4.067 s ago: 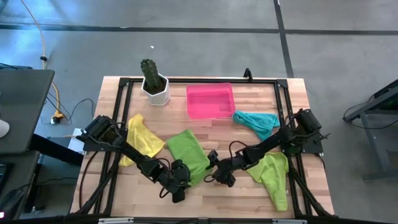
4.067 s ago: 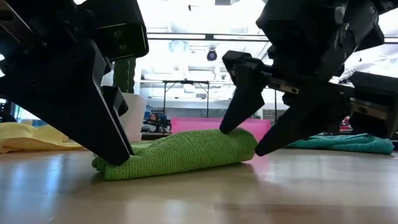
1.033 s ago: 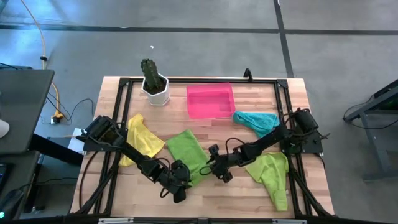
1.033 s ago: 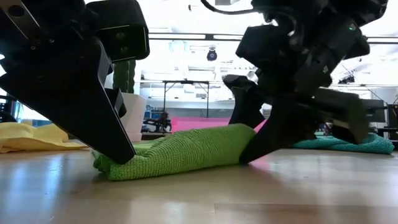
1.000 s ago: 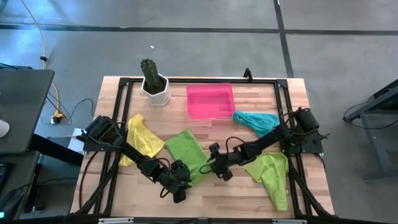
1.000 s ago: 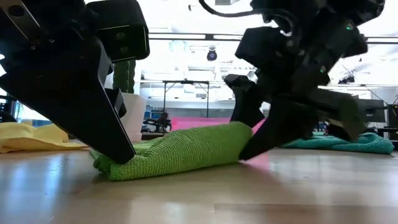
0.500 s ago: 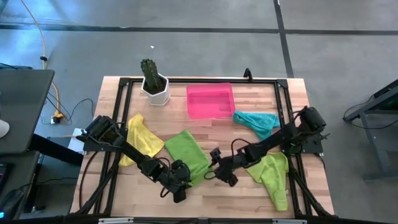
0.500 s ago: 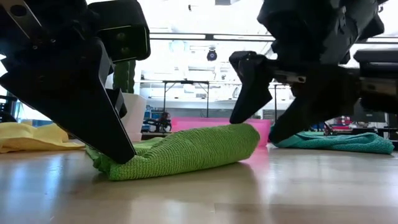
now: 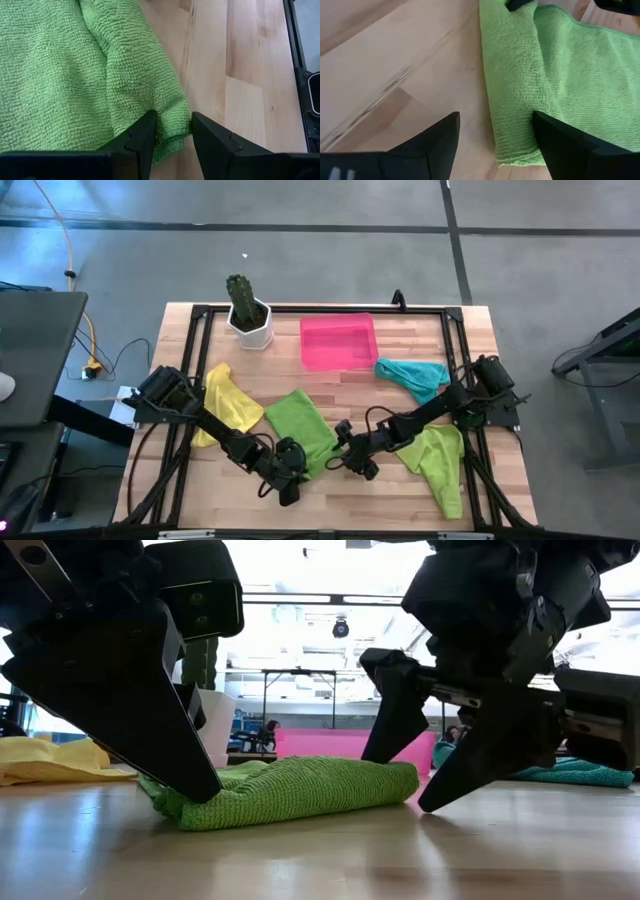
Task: Roll microfiber towels into tight, uniform cylinder then place into a basket
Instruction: Roll the green microfiber cloth
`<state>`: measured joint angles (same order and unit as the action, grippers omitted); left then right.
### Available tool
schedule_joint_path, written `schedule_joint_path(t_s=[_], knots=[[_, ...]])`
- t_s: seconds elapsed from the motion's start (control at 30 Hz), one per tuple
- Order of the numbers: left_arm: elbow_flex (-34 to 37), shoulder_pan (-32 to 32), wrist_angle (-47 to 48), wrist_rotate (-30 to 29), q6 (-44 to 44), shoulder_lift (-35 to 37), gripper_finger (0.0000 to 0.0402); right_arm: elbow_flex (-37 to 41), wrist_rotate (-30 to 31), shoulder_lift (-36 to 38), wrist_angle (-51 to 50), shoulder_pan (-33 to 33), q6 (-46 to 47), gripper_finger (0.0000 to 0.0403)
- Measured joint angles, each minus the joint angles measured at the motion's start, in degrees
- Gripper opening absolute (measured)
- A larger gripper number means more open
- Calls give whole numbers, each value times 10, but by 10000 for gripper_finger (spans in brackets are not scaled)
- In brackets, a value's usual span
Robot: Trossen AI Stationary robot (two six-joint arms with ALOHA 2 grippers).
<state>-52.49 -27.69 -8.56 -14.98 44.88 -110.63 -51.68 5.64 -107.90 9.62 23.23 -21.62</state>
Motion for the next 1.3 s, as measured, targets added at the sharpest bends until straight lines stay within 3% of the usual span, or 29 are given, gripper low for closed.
schedule_joint_path(t_s=[0.2,0.7,1.03,1.13,1.3], knots=[[0,0,-5,0,0,0,120,0,-2,-3,1,-12,19,226],[0,1,-8,7,1,0,120,-2,-1,-32,30,-26,75,122],[0,1,-20,11,1,-2,120,-3,-44,-33,8,-29,152,13],[0,0,-22,11,8,-2,120,-3,-88,-33,3,-34,194,10],[1,3,-20,18,7,9,120,-2,-213,-34,3,-53,294,5]])
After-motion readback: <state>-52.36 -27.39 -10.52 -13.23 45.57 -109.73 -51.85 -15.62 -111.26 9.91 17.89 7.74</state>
